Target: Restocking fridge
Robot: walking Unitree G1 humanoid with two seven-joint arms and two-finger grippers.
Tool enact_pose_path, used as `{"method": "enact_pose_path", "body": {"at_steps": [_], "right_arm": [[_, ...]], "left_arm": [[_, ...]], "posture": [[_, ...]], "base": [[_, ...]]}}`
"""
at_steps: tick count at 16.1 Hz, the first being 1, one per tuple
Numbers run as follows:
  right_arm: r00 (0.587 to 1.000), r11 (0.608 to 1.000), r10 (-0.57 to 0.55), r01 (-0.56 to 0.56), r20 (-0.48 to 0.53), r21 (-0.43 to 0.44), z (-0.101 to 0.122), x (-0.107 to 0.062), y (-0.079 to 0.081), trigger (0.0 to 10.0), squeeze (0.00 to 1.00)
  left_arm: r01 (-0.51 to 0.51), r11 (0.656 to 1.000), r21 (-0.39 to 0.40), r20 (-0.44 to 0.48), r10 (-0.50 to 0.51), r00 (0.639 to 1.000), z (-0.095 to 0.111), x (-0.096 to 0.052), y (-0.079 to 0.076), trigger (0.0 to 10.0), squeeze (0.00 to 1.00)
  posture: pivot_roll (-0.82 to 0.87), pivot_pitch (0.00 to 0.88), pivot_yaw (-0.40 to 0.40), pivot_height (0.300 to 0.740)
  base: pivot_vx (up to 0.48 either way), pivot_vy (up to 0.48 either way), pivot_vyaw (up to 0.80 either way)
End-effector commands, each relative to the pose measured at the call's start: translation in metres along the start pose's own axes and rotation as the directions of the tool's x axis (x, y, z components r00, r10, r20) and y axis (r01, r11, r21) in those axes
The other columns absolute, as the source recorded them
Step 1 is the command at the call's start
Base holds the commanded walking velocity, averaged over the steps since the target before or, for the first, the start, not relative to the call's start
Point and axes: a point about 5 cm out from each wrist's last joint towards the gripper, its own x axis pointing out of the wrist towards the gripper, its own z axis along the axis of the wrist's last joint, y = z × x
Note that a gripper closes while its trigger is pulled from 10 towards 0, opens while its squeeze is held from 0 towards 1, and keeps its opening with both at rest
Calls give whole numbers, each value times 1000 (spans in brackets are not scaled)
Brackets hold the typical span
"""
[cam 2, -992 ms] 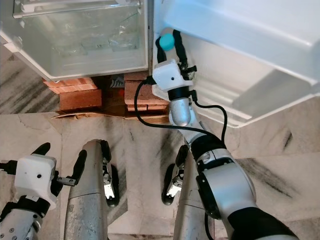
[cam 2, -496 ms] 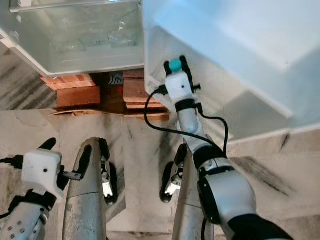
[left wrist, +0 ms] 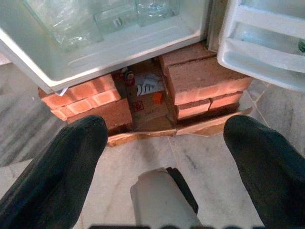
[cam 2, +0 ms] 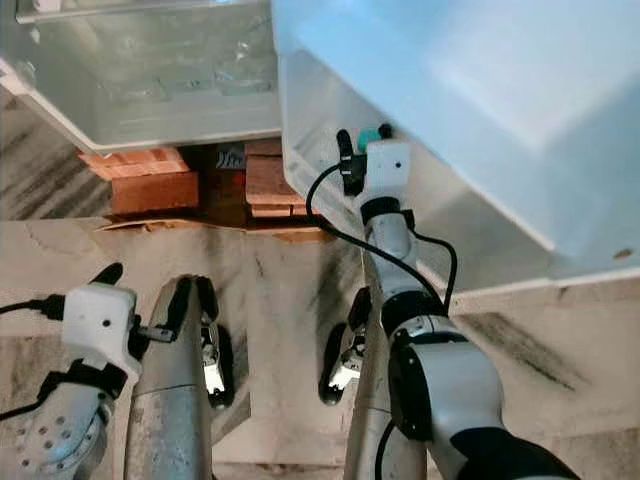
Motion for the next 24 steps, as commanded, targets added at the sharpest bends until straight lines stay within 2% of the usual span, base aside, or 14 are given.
{"method": "enact_pose_path", "body": {"at_steps": [1, 3, 8, 10, 11, 12, 14, 16, 17, 19, 20, 22, 23, 24], "right_arm": [[999, 1000, 5, -4, -44, 18, -9, -6, -5, 10000, 1000], [999, 999, 42, -41, -22, 17, -5, -3, -7, 10000, 1000], [988, 988, 145, -142, 60, -53, 17, 7, -16, 10000, 1000], [987, 986, 156, -154, 43, -60, 17, 8, -21, 10000, 992], [985, 983, 173, -172, 21, -59, 13, 5, -20, 10000, 624], [982, 982, 187, -187, 3, -39, 6, -2, -19, 10000, 0], [982, 981, 186, -184, -35, 61, -10, -16, -16, 10000, 0], [972, 972, 231, -227, -46, 65, -14, -25, -12, 10000, 0], [973, 974, 218, -213, -70, 76, -16, -29, -12, 10000, 0], [980, 980, 193, -190, -48, 61, -10, -38, -17, 10000, 0], [984, 981, 174, -171, -24, 91, -6, -43, -21, 10000, 0], [999, 993, 50, -48, -20, 109, -5, -57, -30, 10000, 0], [1000, 995, -2, 5, -30, 102, -6, -64, -33, 10000, 0], [998, 990, -41, 48, -56, 135, -9, -73, -32, 10000, 0]], "left_arm": [[-3, 1000, 4, -31, 3, 1000, -8, -2, -1, 10000, 0], [-1, 1000, 5, -21, 1, 1000, -9, 3, -2, 10000, 0], [1, 1000, 11, 8, -1, 1000, -15, 27, -4, 10000, 0], [-13, 1000, 11, 4, 12, 1000, -20, 35, 0, 10000, 0], [-23, 1000, 8, 3, 23, 1000, -22, 40, 3, 10000, 0], [-37, 999, 1, 2, 37, 999, -25, 48, 10, 10000, 0], [-54, 998, -17, -6, 54, 999, -30, 56, 18, 10000, 0], [-35, 999, -8, -1, 35, 999, -32, 62, 17, 10000, 0], [-23, 1000, 10, 8, 23, 1000, -32, 67, 15, 10000, 0], [-61, 998, 5, 17, 61, 998, -31, 73, 19, 10000, 0], [-65, 998, 6, 25, 65, 998, -29, 74, 20, 10000, 0], [-81, 997, 2, 50, 81, 995, -25, 74, 24, 10000, 0], [-89, 996, -17, 57, 90, 994, -25, 74, 26, 10000, 0], [-92, 995, -41, 51, 94, 994, -27, 72, 24, 10000, 0]], "posture": [[350, 430, -80, 563], [340, 409, -81, 563], [286, 324, -92, 563], [268, 291, -95, 563], [250, 261, -95, 563], [234, 237, -92, 563], [204, 195, -81, 563], [188, 151, -80, 563], [189, 122, -76, 563], [199, 102, -72, 563], [206, 92, -70, 563], [199, 78, -62, 583], [180, 75, -64, 598], [165, 71, -67, 608]], "base": [[0, 0, 0], [0, 0, 0], [0, 0, 0], [0, 0, 0], [0, 0, 0], [0, 0, 0], [0, 0, 0], [0, 0, 0], [0, 0, 0], [0, 0, 0], [0, 0, 0], [0, 0, 0], [0, 0, 0], [0, 0, 0]]}}
